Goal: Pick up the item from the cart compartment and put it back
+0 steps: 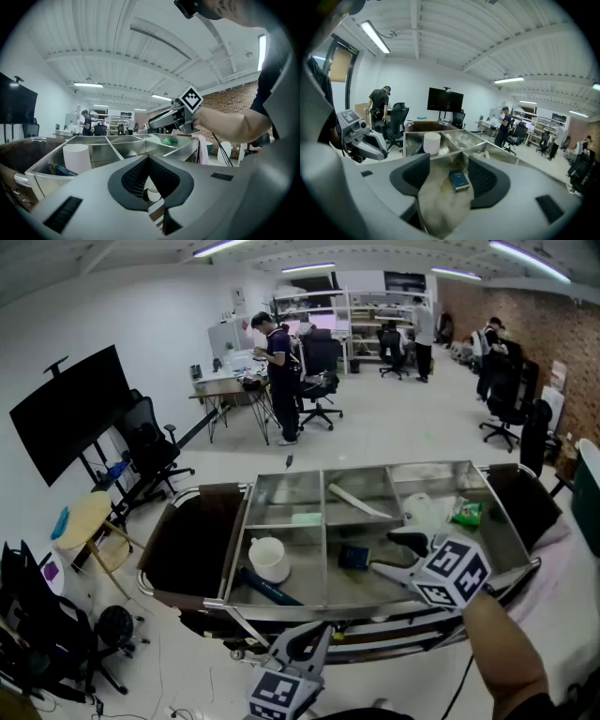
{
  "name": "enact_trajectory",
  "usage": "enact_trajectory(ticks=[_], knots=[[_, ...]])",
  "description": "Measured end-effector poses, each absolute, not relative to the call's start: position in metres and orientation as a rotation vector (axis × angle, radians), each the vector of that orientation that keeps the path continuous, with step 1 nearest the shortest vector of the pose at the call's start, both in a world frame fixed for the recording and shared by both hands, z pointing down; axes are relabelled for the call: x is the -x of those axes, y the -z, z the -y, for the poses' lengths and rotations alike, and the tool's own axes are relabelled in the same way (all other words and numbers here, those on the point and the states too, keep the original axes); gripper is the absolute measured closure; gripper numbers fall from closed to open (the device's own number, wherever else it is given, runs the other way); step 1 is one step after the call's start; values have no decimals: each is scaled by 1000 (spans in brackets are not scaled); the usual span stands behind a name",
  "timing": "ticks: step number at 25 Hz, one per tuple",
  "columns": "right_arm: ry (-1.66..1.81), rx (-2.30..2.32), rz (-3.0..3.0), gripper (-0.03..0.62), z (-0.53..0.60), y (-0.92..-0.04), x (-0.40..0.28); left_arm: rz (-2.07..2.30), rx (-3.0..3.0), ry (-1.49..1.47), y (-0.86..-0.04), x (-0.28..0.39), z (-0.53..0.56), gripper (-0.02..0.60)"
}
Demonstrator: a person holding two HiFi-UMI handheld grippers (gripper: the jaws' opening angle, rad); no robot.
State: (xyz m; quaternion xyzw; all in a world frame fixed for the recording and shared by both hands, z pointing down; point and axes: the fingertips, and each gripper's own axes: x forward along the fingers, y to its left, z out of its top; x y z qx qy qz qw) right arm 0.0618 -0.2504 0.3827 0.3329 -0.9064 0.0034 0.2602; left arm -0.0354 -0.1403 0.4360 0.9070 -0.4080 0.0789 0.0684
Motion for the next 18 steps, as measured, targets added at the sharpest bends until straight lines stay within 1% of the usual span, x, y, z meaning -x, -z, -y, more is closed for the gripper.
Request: enact_trajectory(ticks=[9, 18], knots=[[-32, -649, 2360, 301, 290, -427, -24, 1228, -2728, -229, -437, 34, 141, 581], [-103, -628, 2266, 298, 333, -476, -22, 1256, -2708, -241, -439, 43, 143, 581]])
